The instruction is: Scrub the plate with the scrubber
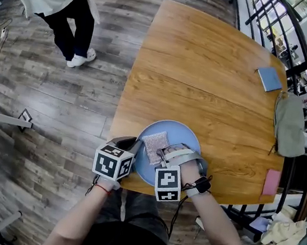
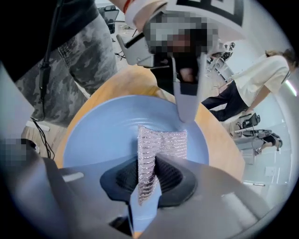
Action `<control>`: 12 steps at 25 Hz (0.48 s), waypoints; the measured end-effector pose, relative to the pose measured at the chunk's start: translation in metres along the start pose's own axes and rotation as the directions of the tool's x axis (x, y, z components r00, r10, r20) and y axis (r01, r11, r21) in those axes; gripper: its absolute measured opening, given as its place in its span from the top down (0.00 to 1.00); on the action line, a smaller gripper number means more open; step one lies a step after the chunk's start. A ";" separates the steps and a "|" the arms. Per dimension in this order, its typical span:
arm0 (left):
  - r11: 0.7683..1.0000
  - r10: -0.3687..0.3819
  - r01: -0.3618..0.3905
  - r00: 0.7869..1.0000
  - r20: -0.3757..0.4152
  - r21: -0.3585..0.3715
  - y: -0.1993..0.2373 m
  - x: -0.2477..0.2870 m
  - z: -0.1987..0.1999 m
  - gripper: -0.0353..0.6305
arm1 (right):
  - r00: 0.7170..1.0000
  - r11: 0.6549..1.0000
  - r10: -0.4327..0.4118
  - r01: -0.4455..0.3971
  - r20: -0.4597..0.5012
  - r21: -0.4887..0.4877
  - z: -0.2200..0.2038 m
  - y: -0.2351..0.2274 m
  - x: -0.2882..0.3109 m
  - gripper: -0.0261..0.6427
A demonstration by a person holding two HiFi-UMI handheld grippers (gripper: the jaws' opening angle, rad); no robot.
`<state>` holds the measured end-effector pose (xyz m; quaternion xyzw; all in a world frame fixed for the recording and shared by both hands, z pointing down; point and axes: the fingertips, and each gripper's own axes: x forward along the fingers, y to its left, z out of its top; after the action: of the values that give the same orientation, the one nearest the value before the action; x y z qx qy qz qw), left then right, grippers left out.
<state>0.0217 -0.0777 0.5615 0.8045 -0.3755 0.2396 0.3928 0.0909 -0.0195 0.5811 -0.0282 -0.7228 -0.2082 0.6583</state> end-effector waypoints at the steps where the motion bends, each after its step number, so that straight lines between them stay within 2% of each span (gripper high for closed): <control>1: 1.000 0.000 0.000 1.000 0.003 -0.004 0.000 0.000 0.000 0.90 | 1.000 1.000 -0.012 0.012 -0.006 0.010 -0.003 -0.004 0.001 0.83; 6: 1.000 0.009 -0.009 1.000 0.014 -0.017 0.000 -0.001 -0.001 0.90 | 0.996 0.995 -0.047 0.054 -0.072 0.087 -0.032 -0.013 0.001 0.83; 12: 0.999 0.012 -0.011 1.000 0.016 -0.046 0.002 0.001 0.000 0.90 | 0.990 0.987 -0.030 0.051 -0.136 0.152 -0.066 0.005 -0.006 0.83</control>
<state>0.0209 -0.0787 0.5627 0.7951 -0.3887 0.2264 0.4067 0.1552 -0.0358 0.5798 0.0518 -0.6917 -0.1661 0.7009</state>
